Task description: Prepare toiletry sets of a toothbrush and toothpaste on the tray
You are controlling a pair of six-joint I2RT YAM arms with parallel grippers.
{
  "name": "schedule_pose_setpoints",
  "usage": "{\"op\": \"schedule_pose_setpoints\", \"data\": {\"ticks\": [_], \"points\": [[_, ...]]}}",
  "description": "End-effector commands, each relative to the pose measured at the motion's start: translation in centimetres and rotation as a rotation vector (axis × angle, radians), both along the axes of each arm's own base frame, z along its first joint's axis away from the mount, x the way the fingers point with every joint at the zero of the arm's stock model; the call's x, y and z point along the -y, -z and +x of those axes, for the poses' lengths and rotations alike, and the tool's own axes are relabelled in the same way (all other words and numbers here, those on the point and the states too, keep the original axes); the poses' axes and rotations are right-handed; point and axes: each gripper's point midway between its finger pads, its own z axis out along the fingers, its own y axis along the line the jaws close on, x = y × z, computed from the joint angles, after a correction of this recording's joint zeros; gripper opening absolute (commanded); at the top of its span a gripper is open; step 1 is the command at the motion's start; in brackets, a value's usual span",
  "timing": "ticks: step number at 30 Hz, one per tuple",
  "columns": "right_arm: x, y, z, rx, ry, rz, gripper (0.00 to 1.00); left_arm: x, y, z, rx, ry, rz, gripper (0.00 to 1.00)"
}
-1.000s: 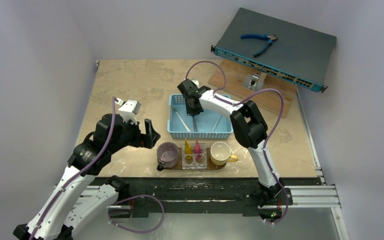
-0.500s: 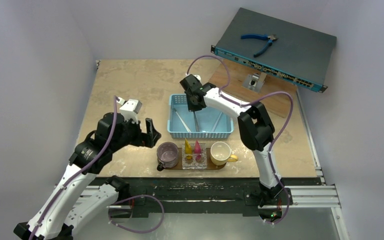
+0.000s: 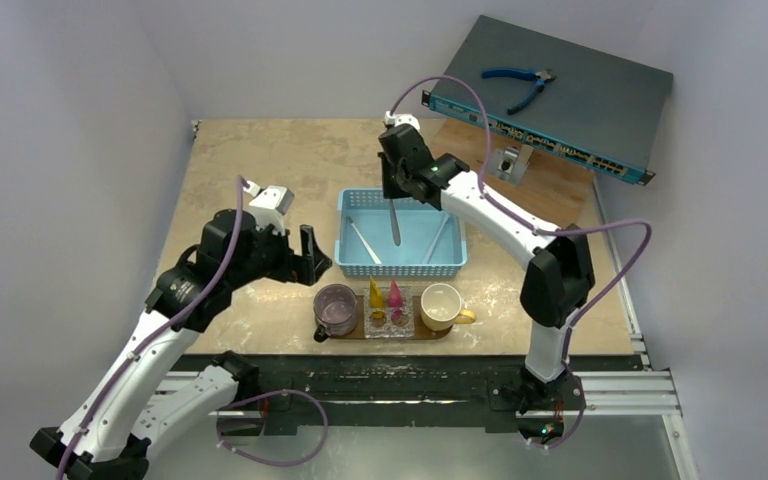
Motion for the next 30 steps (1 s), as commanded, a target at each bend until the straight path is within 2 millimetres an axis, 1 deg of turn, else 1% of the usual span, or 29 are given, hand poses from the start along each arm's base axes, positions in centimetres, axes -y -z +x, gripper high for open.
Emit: {"op": "schedule_pose_setpoints", "data": {"ticks": [1,4,9,13,15,17,20,23,24,27,30], "points": [[0.1,-7.1,-0.4,0.143,-0.028,0.115,0.00,1.7,-4.9,1.0,0.108,0.052,-0.096,0.95],[-0.3,-10.4,-1.5,0.190,-0.073,0.191,0.00,2.8,-6.2,1.0,0.107,0.091,-0.140,0.95],[-1.3,-15.2,-4.3,0.226,-0.164,0.355,0.00,4.6,-8.3,0.7,0.094,0.152,-0.229,0.96],[-2.0,-18.1,-6.7,0.238,-0.202,0.479,0.00,5.7,-9.5,0.7,0.080,0.185,-0.295,0.96],[-2.3,-19.2,-7.7,0.241,-0.203,0.529,0.00,6.2,-9.7,0.8,0.076,0.196,-0.315,0.96],[-3.0,-20.4,-9.2,0.237,-0.237,0.582,0.00,6.6,-9.7,1.0,0.069,0.203,-0.334,0.96],[-3.8,-21.5,-10.5,0.241,-0.258,0.626,0.00,7.5,-10.1,1.0,0.052,0.232,-0.376,0.96],[-4.7,-22.1,-11.6,0.248,-0.282,0.641,0.00,8.3,-10.6,1.0,0.043,0.255,-0.420,0.96],[-5.2,-22.3,-12.0,0.225,-0.275,0.674,0.00,8.4,-10.8,1.1,0.040,0.258,-0.429,0.96],[-6.1,-22.6,-12.7,0.209,-0.280,0.699,0.00,8.8,-11.0,1.1,0.035,0.270,-0.452,0.96],[-6.4,-22.9,-12.9,0.197,-0.274,0.720,0.00,9.1,-10.9,1.1,0.025,0.279,-0.463,0.95]]}}
